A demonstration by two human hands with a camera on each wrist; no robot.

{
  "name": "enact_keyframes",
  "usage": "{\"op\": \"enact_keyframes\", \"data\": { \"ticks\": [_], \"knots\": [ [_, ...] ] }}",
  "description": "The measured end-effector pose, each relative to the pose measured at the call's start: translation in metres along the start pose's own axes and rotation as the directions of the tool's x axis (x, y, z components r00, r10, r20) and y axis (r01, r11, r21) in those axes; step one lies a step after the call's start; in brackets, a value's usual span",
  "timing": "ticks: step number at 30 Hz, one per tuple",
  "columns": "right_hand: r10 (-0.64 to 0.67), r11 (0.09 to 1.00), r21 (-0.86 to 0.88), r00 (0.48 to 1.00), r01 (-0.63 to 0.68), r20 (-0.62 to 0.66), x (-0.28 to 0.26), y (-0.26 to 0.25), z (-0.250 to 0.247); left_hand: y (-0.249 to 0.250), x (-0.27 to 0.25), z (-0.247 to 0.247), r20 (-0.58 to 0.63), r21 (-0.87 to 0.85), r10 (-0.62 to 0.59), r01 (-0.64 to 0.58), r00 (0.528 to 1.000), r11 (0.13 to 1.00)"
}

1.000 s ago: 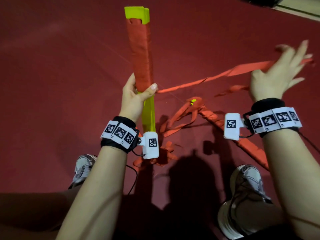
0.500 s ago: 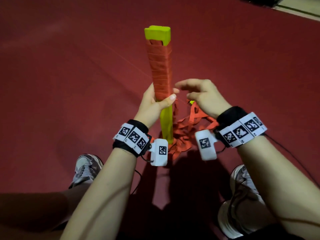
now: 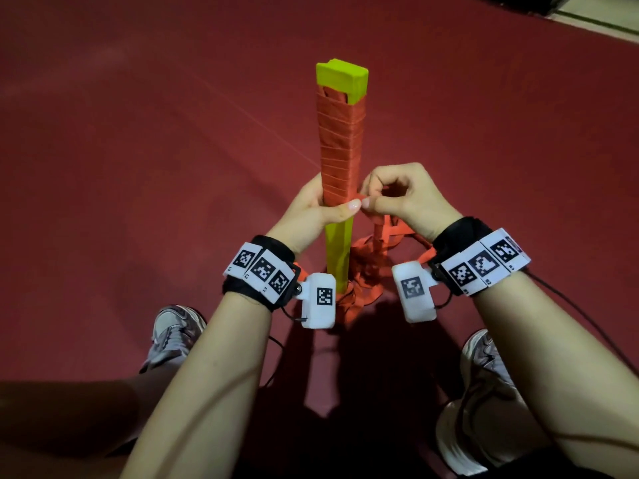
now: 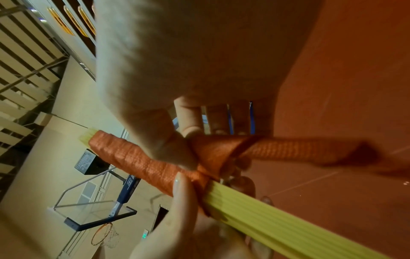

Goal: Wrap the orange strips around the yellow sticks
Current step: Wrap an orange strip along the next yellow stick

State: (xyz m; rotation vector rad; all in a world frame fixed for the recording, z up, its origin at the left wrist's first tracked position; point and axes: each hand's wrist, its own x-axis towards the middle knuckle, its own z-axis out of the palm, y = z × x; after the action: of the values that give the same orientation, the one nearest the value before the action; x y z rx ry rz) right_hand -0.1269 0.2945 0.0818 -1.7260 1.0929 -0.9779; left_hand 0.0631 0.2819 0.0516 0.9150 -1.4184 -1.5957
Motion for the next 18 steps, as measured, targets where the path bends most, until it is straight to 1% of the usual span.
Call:
{"op": "enact_keyframes", "data": {
  "ticks": [6, 9, 11, 13, 16, 18],
  "knots": [
    [0.049, 0.998, 0.030, 0.999, -0.049, 0.011, -0.001, 0.002, 0.004, -0.004, 0.001, -0.011, -0.070, 0.017, -0.003, 0.004, 0.998, 1.000],
    [0.103, 0.995, -0.007, 0.994, -0.103, -0.026, -0.002, 0.004, 0.008, -0.004, 0.002, -0.013, -0.095, 0.072, 0.008, -0.001, 0.995, 0.997],
    [0.120, 0.981, -0.146, 0.989, -0.131, -0.082, -0.002, 0.005, 0.006, -0.003, 0.002, -0.012, -0.151, 0.117, 0.035, -0.017, 0.988, 0.993],
    [0.093, 0.932, -0.339, 0.988, -0.131, -0.125, 0.001, 0.004, 0.001, -0.004, 0.003, -0.011, -0.213, 0.145, 0.072, -0.041, 0.974, 0.989],
    [0.032, 0.802, -0.592, 0.995, -0.080, -0.092, 0.004, 0.000, 0.001, -0.007, 0.001, -0.007, -0.286, 0.163, 0.120, -0.075, 0.951, 0.984],
    [0.030, 0.711, -0.699, 0.996, -0.078, -0.080, 0.005, -0.001, 0.006, -0.009, 0.001, -0.005, -0.334, 0.125, 0.127, -0.090, 0.934, 0.988]
  ]
}}
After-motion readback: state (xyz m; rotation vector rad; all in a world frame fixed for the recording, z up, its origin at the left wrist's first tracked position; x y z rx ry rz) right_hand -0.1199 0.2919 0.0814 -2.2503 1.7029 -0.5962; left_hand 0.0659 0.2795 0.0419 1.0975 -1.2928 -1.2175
